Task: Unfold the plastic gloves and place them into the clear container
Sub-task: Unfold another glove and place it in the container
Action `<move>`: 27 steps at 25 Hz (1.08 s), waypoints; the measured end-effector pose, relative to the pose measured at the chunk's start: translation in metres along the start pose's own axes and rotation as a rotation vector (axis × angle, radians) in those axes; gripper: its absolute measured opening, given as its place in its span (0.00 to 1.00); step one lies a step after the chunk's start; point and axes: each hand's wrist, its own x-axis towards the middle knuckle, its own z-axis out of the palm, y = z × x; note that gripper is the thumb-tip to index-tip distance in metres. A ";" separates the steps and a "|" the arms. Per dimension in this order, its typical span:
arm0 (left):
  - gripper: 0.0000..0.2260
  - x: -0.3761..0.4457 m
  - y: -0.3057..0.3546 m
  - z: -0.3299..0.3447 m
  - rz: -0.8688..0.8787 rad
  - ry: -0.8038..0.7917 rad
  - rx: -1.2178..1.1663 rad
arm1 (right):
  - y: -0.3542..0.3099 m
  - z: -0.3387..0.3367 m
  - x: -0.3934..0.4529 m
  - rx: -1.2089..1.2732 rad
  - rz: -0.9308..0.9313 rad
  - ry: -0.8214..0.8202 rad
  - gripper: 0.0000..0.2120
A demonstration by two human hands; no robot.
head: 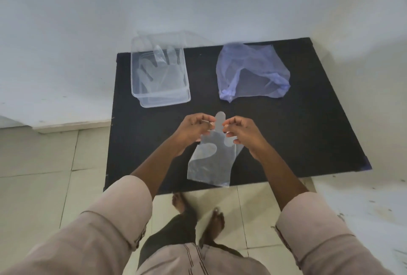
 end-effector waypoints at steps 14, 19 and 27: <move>0.07 -0.036 -0.113 -0.018 -0.147 0.022 0.049 | 0.132 0.059 -0.060 -1.213 -0.402 0.037 0.10; 0.06 -0.040 -0.131 -0.019 -0.040 0.097 0.233 | 0.132 0.057 -0.062 -1.152 -0.471 0.082 0.06; 0.27 -0.061 -0.157 -0.005 0.349 0.123 0.681 | 0.108 0.044 -0.065 -0.623 -0.351 0.149 0.03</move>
